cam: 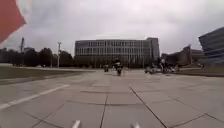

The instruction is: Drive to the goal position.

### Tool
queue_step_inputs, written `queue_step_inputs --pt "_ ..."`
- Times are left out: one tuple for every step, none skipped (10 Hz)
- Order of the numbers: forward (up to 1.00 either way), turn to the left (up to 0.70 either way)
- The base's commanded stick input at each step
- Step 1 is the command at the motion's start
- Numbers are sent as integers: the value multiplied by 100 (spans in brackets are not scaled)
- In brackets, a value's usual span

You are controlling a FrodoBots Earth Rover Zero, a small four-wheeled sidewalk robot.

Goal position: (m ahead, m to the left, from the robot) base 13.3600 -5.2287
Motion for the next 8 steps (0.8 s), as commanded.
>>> queue_step_inputs --pt "85 0" --pt "85 0" --pt "85 0" --pt "85 0" --pt "85 0" --pt "85 0" --pt "85 0" --pt "85 0"
